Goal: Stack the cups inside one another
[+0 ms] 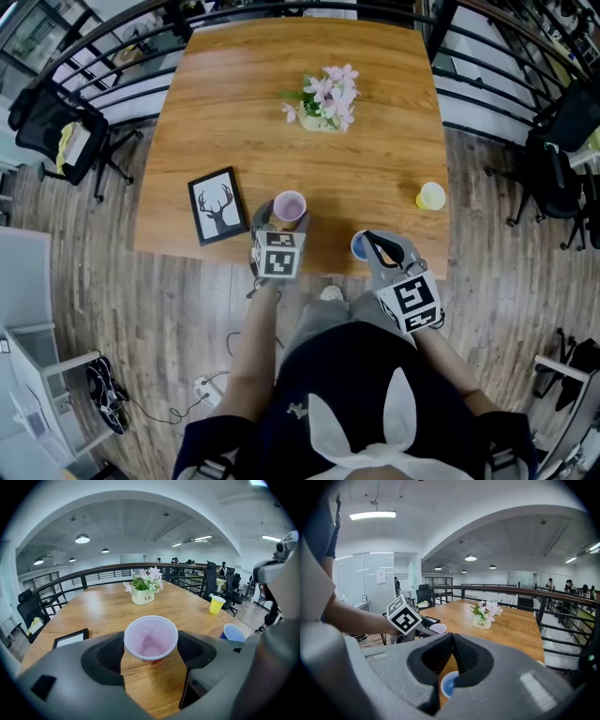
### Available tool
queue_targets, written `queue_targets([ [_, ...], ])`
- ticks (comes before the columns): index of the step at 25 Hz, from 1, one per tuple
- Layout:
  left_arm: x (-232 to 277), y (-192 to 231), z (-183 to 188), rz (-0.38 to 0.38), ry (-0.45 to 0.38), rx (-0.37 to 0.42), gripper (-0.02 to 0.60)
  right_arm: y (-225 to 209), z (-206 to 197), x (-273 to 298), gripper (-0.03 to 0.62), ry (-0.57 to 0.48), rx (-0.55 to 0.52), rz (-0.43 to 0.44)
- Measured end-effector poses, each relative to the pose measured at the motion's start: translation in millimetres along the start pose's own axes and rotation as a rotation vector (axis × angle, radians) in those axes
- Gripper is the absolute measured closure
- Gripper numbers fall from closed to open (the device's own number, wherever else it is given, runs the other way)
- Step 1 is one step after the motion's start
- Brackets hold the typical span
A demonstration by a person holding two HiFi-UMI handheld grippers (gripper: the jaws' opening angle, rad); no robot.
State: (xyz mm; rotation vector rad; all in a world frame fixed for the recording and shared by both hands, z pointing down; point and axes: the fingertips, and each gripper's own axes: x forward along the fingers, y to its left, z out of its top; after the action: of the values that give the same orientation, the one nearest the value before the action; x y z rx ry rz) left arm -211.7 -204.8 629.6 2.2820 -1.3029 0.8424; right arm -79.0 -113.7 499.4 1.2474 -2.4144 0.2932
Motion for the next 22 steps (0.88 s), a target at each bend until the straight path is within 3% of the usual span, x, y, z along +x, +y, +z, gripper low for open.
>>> queue_targets([
  [8, -30, -14, 35, 0.019, -0.07, 0.024, 0.215, -3, 1, -16, 0.597, -0.012, -0.006, 0.012],
  [22, -89, -51, 64, 0.124, -0.158, -0.016, 0.215, -24, 5, -48, 0.597, -0.02, -0.069, 0.12],
])
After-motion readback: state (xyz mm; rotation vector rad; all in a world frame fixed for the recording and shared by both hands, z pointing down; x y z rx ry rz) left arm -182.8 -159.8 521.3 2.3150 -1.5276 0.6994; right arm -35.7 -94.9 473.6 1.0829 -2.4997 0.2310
